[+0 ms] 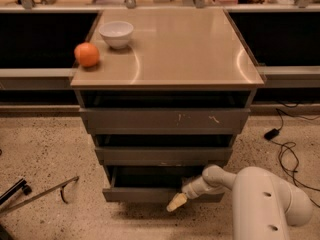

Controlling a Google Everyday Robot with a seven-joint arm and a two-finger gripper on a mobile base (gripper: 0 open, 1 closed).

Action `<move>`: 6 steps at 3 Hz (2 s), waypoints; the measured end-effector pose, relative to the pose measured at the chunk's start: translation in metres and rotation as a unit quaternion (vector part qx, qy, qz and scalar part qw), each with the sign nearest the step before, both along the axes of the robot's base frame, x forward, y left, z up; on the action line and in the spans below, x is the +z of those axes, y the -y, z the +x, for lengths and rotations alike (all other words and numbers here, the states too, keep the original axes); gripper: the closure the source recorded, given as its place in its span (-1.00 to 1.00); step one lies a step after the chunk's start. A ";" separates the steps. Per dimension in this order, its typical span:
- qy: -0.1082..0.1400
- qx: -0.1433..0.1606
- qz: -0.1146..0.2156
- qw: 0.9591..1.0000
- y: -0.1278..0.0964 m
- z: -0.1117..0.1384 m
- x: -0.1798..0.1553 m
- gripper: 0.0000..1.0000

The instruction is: Open bottom drawer

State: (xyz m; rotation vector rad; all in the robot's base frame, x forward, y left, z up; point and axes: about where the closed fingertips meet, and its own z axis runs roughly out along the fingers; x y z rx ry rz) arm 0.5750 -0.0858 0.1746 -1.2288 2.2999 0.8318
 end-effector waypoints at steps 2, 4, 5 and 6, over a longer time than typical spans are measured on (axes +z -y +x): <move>-0.011 0.005 0.001 1.000 -0.003 -0.009 0.000 -1.00; -0.015 -0.067 0.020 0.997 -0.002 -0.055 0.044 -1.00; -0.035 -0.058 0.019 0.998 -0.010 -0.092 0.034 -1.00; -0.035 -0.058 0.019 0.998 -0.010 -0.092 0.033 -1.00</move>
Offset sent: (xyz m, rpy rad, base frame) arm -0.1869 0.0425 -0.0016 0.0977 0.2374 0.0297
